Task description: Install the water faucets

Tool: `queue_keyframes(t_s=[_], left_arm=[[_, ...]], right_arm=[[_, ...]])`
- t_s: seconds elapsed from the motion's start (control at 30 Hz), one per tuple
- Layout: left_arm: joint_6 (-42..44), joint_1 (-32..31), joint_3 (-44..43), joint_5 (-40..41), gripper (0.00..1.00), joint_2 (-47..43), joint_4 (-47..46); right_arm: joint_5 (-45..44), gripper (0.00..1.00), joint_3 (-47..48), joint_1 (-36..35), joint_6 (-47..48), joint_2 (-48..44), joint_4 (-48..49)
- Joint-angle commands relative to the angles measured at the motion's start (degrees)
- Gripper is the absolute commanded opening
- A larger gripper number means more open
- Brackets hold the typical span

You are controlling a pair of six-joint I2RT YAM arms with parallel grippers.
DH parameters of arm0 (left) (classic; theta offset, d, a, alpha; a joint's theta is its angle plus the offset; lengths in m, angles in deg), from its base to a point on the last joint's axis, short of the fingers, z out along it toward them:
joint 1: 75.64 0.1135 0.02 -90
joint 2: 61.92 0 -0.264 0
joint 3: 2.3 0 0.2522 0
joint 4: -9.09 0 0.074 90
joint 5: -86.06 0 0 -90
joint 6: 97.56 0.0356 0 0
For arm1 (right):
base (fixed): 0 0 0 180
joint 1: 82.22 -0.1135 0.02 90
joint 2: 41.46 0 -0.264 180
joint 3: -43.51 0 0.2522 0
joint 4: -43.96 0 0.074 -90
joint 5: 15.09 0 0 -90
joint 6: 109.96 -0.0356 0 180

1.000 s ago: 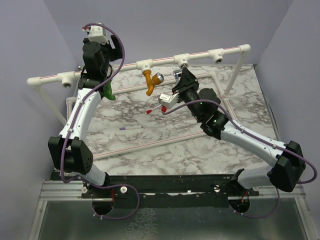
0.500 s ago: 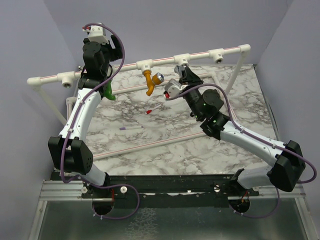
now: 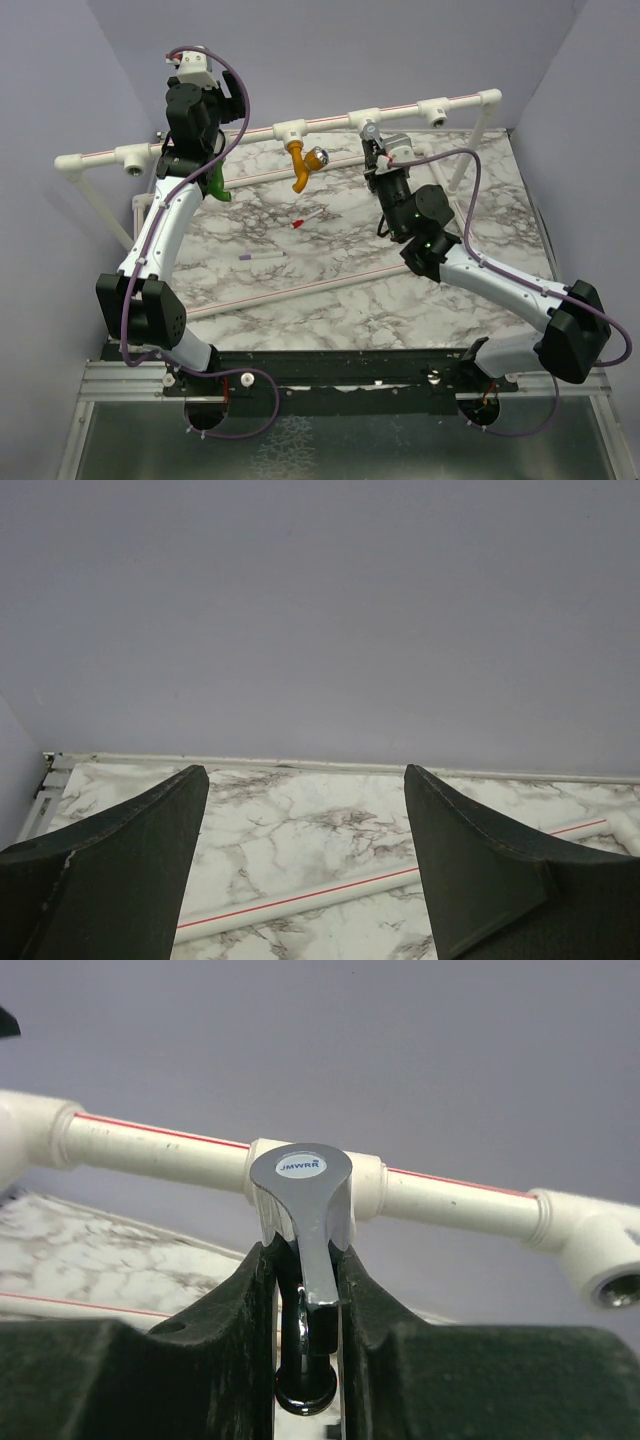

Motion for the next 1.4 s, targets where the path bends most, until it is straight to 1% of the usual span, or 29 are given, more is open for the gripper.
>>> queue_keyframes(t_s=[0.0, 0.1, 0.27, 0.4, 0.57, 0.77, 0.87, 1.07, 1.17, 1.23, 1.37], left_arm=[[0.43, 0.49, 5.66, -0.75, 0.81, 6.11, 16.00], [0.43, 0.51, 5.66, -0.69, 0.81, 6.07, 16.04], [0.37, 0.45, 5.66, -0.80, 0.81, 6.05, 15.96], [0.25, 0.51, 5.65, -0.97, 0.81, 6.21, 16.01], [0.25, 0.54, 5.65, -0.93, 0.81, 6.12, 16.04], [0.25, 0.52, 5.58, -1.09, 0.81, 6.24, 16.04], [0.25, 0.48, 5.66, -1.07, 0.81, 6.11, 16.02], [0.16, 0.43, 5.66, -1.10, 0.81, 6.19, 15.98], [0.12, 0.52, 5.66, -1.27, 0.81, 6.21, 16.02], [0.08, 0.52, 5.57, -1.32, 0.81, 6.20, 15.98], [0.08, 0.54, 5.64, -1.28, 0.81, 6.22, 16.03]], right_arm=[[-8.42, 0.00, -1.90, -0.08, -20.89, 0.86, 0.11], [-10.69, 0.00, -2.89, -0.08, -30.15, 0.78, 0.09], [-13.39, 0.00, -3.56, -0.08, -41.85, 0.72, -0.92], [-15.76, 0.00, -2.57, -0.06, -54.44, 0.29, -6.68], [-18.58, 0.00, -1.39, 0.01, -72.26, -0.33, -16.84], [-18.88, 0.01, -0.52, 0.26, -89.10, -0.76, -25.57], [-18.24, 0.00, -1.31, 0.38, -95.89, -1.19, -27.25], [-12.92, 0.00, -2.29, 0.56, -107.97, -1.60, -30.24], [-8.72, 0.01, -2.11, 0.71, -111.87, -1.60, -30.61], [-7.38, 0.00, -1.82, 0.84, -112.71, -1.63, -30.52], [-7.67, 0.00, -1.35, 0.80, -111.65, -2.18, -31.01]])
